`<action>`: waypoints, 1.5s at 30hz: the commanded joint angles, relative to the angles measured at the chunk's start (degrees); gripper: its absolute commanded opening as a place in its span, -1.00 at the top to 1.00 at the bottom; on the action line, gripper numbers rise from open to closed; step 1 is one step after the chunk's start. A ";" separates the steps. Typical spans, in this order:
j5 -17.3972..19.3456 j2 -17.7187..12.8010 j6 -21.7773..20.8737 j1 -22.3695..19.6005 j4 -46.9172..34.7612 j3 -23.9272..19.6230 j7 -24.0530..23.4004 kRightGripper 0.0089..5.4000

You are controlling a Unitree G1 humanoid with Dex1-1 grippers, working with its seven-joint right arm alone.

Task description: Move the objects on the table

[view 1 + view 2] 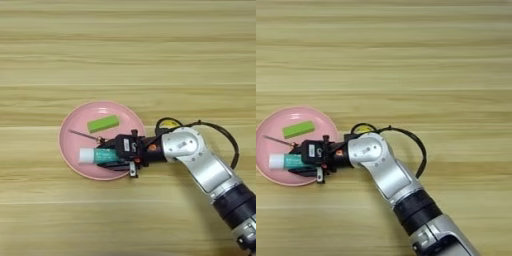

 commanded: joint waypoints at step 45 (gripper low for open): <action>13.54 6.50 3.57 -8.42 -2.18 -11.59 -6.00 -0.99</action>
